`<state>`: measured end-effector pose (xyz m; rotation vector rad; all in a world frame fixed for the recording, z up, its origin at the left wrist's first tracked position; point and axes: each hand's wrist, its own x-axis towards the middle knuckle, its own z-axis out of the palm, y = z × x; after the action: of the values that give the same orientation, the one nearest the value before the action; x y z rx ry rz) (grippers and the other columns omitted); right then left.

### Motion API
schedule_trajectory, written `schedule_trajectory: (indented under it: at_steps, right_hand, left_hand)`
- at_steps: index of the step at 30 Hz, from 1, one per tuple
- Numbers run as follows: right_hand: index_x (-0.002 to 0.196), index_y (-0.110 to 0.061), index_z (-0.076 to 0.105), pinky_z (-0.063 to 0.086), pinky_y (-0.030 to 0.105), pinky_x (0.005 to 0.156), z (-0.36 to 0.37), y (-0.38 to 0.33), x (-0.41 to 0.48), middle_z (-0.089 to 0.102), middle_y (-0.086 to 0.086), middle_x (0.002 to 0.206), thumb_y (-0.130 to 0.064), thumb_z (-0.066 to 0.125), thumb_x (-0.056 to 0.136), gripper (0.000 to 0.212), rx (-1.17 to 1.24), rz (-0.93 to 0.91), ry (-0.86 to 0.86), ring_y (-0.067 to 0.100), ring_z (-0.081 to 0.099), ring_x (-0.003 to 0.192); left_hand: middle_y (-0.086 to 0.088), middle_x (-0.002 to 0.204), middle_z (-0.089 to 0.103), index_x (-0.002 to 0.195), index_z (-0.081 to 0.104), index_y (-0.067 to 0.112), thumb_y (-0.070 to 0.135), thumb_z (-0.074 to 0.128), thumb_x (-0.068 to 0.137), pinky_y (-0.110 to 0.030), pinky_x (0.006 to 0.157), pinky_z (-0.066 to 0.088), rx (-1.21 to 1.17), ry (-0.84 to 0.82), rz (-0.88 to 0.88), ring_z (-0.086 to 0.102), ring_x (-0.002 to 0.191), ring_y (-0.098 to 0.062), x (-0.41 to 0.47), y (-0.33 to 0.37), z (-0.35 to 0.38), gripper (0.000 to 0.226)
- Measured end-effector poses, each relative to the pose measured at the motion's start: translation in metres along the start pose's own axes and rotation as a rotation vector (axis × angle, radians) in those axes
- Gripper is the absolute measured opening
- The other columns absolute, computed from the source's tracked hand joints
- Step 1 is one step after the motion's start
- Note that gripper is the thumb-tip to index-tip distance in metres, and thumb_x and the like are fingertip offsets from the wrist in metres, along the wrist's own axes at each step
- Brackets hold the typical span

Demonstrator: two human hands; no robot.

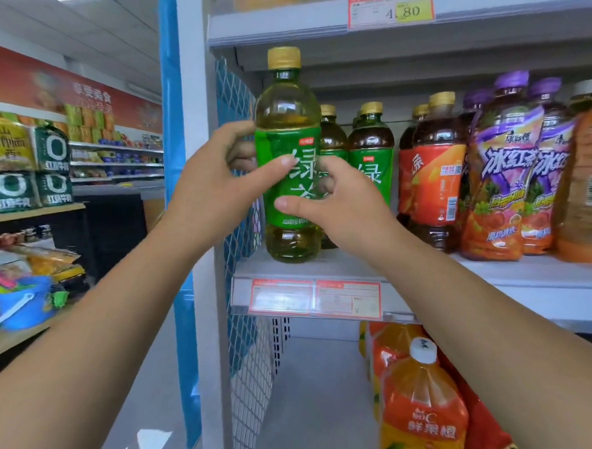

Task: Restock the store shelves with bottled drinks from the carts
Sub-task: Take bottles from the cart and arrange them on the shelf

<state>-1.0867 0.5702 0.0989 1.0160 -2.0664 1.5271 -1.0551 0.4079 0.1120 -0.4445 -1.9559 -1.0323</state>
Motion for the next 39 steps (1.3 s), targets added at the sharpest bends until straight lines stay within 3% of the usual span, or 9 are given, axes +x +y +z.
schedule_trajectory:
  at_steps: [4, 8, 12, 16, 27, 31, 35, 37, 39]
  right_hand:
    - [0.101, -0.019, 0.05, 0.045, 0.014, 0.061, 0.014, 0.007, 0.017, 0.055, -0.018, 0.084, -0.036, 0.081, 0.074, 0.044, -0.126, 0.046, 0.089, -0.004, 0.056, 0.078]
    - [0.11, -0.009, 0.049, 0.052, 0.039, 0.074, 0.032, 0.022, 0.025, 0.06, 0.001, 0.096, -0.044, 0.081, 0.07, 0.062, -0.232, 0.095, 0.113, 0.02, 0.06, 0.086]
    - [0.11, -0.011, 0.043, 0.042, 0.034, 0.058, 0.04, 0.025, 0.027, 0.054, 0.001, 0.088, -0.053, 0.078, 0.071, 0.067, -0.374, 0.115, 0.137, 0.021, 0.052, 0.077]
    - [0.112, -0.011, 0.039, 0.051, 0.04, 0.065, 0.046, 0.027, 0.027, 0.059, 0.004, 0.089, -0.058, 0.074, 0.073, 0.071, -0.469, 0.093, 0.146, 0.025, 0.059, 0.079]
    - [0.108, -0.014, 0.045, 0.047, 0.036, 0.059, 0.04, 0.039, 0.021, 0.057, 0.001, 0.076, -0.053, 0.067, 0.082, 0.051, -0.418, 0.107, 0.108, 0.02, 0.057, 0.067]
    - [0.12, -0.015, 0.05, 0.054, 0.04, 0.078, 0.027, 0.026, 0.001, 0.064, 0.004, 0.096, -0.044, 0.063, 0.088, 0.045, -0.301, -0.047, 0.25, 0.017, 0.063, 0.086]
    - [0.105, -0.019, 0.055, 0.048, 0.021, 0.066, -0.009, 0.008, -0.059, 0.057, -0.007, 0.078, -0.025, 0.06, 0.091, 0.016, -0.242, -0.209, 0.268, 0.005, 0.055, 0.07]
    - [0.102, -0.019, 0.056, 0.042, 0.014, 0.059, -0.031, 0.006, -0.097, 0.059, -0.003, 0.076, -0.022, 0.061, 0.091, 0.012, -0.283, -0.173, 0.166, 0.007, 0.054, 0.065]
    - [0.1, -0.023, 0.058, 0.04, 0.011, 0.059, -0.061, 0.01, -0.142, 0.063, -0.003, 0.076, -0.024, 0.063, 0.09, 0.011, -0.361, -0.025, 0.027, 0.006, 0.055, 0.063]
  left_hand:
    - [0.008, 0.103, 0.056, 0.122, 0.057, 0.022, 0.034, 0.071, 0.086, -0.04, 0.08, 0.053, 0.284, 0.322, 0.12, 0.056, 0.087, -0.016, -0.03, -0.043, -0.017, 0.04]
    - [-0.005, 0.113, 0.043, 0.137, 0.047, 0.013, 0.032, 0.074, 0.083, -0.045, 0.091, 0.046, 0.502, 0.357, 0.081, 0.049, 0.102, -0.025, -0.04, -0.075, -0.022, 0.063]
    - [-0.014, 0.118, 0.048, 0.14, 0.046, 0.01, 0.033, 0.067, 0.089, -0.046, 0.097, 0.043, 0.501, 0.33, 0.105, 0.045, 0.111, -0.029, -0.041, -0.085, -0.018, 0.06]
    - [-0.015, 0.116, 0.05, 0.145, 0.042, 0.008, 0.023, 0.066, 0.092, -0.045, 0.093, 0.045, 0.439, 0.353, 0.123, 0.044, 0.112, -0.022, -0.043, -0.09, -0.01, 0.06]
    - [-0.015, 0.114, 0.049, 0.143, 0.045, 0.006, 0.017, 0.069, 0.089, -0.027, 0.091, 0.039, 0.428, 0.382, 0.135, 0.04, 0.106, -0.008, -0.041, -0.094, -0.008, 0.059]
    - [-0.014, 0.119, 0.05, 0.142, 0.045, 0.009, 0.026, 0.069, 0.089, -0.044, 0.099, 0.043, 0.452, 0.342, 0.094, 0.048, 0.114, -0.026, -0.043, -0.086, -0.014, 0.06]
    - [-0.019, 0.124, 0.05, 0.138, 0.047, 0.003, 0.024, 0.064, 0.091, -0.05, 0.097, 0.043, 0.475, 0.336, 0.249, 0.051, 0.111, -0.033, -0.074, -0.054, 0.0, 0.054]
    - [-0.014, 0.118, 0.051, 0.13, 0.053, 0.002, 0.018, 0.06, 0.092, -0.05, 0.089, 0.047, 0.396, 0.244, 0.349, 0.054, 0.105, -0.03, -0.104, -0.038, 0.016, 0.042]
    - [-0.007, 0.115, 0.052, 0.121, 0.061, 0.005, 0.017, 0.058, 0.092, -0.039, 0.089, 0.048, 0.245, 0.014, 0.355, 0.054, 0.105, -0.021, -0.141, -0.025, 0.042, 0.031]
